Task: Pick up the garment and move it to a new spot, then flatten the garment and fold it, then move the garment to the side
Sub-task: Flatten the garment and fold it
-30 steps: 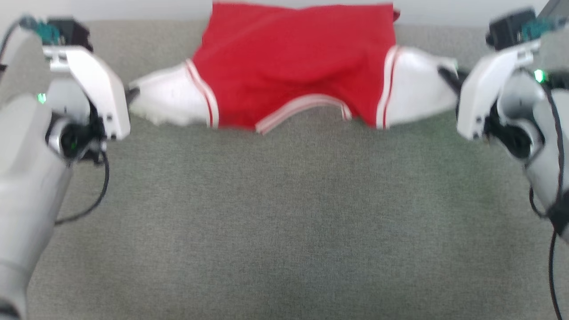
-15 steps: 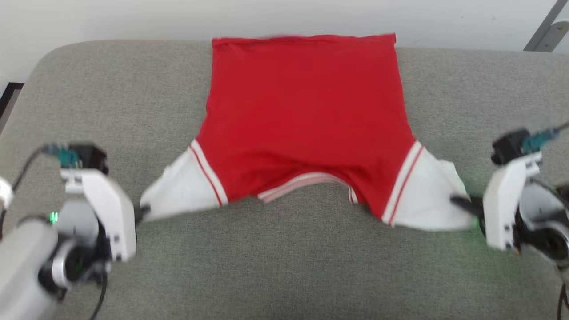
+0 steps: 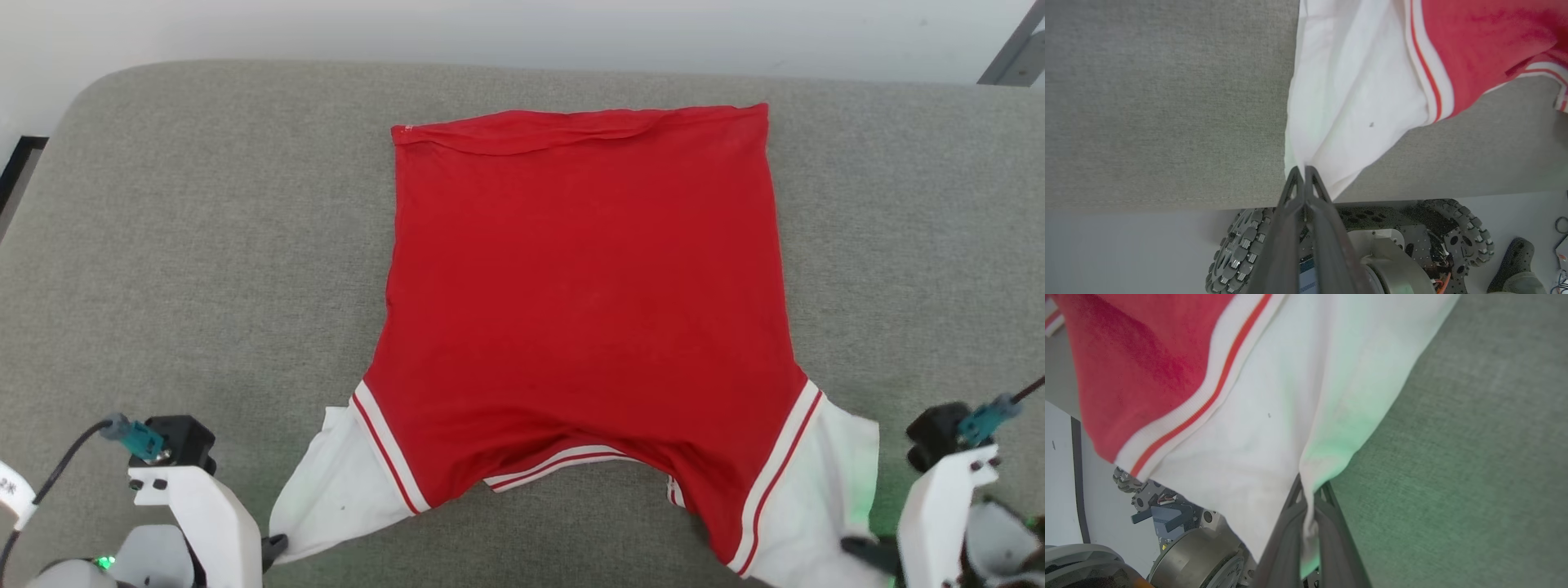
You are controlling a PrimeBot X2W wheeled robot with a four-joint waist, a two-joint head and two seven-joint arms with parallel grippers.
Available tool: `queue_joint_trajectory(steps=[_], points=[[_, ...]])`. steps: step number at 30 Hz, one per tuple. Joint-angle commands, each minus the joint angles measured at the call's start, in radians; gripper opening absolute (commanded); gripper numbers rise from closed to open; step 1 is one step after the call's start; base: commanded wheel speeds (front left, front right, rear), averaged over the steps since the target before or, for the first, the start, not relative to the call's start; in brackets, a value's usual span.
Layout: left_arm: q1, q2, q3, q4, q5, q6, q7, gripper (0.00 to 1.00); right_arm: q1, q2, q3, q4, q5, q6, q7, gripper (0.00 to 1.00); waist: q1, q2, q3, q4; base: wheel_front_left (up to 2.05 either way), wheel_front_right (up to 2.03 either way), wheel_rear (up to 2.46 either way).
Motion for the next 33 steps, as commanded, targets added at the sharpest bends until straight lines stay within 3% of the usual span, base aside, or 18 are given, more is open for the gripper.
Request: queue_joint_trajectory(steps=[1, 4, 6, 7, 8, 9, 17, 22, 27, 33], points=[[0.015, -0.014, 0.002, 0.004, -0.005, -0.001, -0.020, 0.00, 0.036, 0.040, -0.025, -0.028, -0.043, 0.000, 0.017, 0.00, -0.0001, 0.0000, 0.006, 0.003, 0.00, 0.00, 0.00], [0.024, -0.038, -0.001, 0.030, -0.002, -0.018, -0.047, 0.00, 0.056, 0.084, -0.041, -0.049, -0.111, 0.000, 0.008, 0.00, -0.0001, 0.0000, 0.015, 0.002, 0.00, 0.00, 0.00], [0.015, -0.058, 0.000, 0.046, 0.000, -0.036, -0.068, 0.00, 0.052, 0.101, -0.046, -0.048, -0.160, -0.001, -0.014, 0.45, -0.0001, 0.0000, 0.021, 0.003, 0.00, 0.00, 0.00], [0.008, -0.065, 0.000, 0.056, 0.006, -0.046, -0.077, 0.00, 0.046, 0.109, -0.044, -0.053, -0.174, -0.001, -0.020, 0.58, -0.0001, 0.0000, 0.023, 0.002, 0.00, 0.00, 0.00], [0.002, -0.075, 0.002, 0.062, 0.006, -0.055, -0.088, 0.00, 0.040, 0.115, -0.046, -0.064, -0.190, -0.001, -0.026, 0.84, -0.0001, 0.0000, 0.025, 0.001, 0.00, 0.00, 0.00], [-0.005, -0.084, 0.006, 0.067, 0.008, -0.064, -0.102, 0.00, 0.034, 0.117, -0.048, -0.076, -0.200, -0.001, -0.028, 1.00, -0.0001, 0.0000, 0.027, 0.001, 0.00, 0.00, 0.00], [-0.028, -0.111, 0.013, 0.089, 0.028, -0.102, -0.153, 0.00, -0.017, 0.127, -0.110, -0.246, -0.238, 0.000, -0.027, 1.00, -0.0001, 0.0000, 0.054, 0.006, 0.00, 0.00, 0.00], [-0.052, -0.131, 0.014, 0.085, 0.042, -0.121, -0.173, 0.00, -0.131, 0.155, -0.166, -0.316, -0.316, 0.000, -0.069, 1.00, -0.0001, 0.0000, 0.098, 0.022, 0.00, 0.00, 0.00], [-0.095, -0.149, 0.002, 0.095, 0.066, -0.140, -0.170, 0.00, -0.324, 0.202, -0.178, -0.217, -0.388, 0.000, -0.133, 1.00, -0.0001, 0.0000, 0.150, 0.047, 0.00, 0.00, 0.00], [-0.160, -0.200, -0.019, 0.112, 0.083, -0.167, -0.164, 0.00, -0.584, 0.190, -0.168, 0.040, -0.434, 0.000, -0.193, 1.00, -0.0001, 0.0000, 0.211, 0.098, 0.00, 0.00, 0.00]])
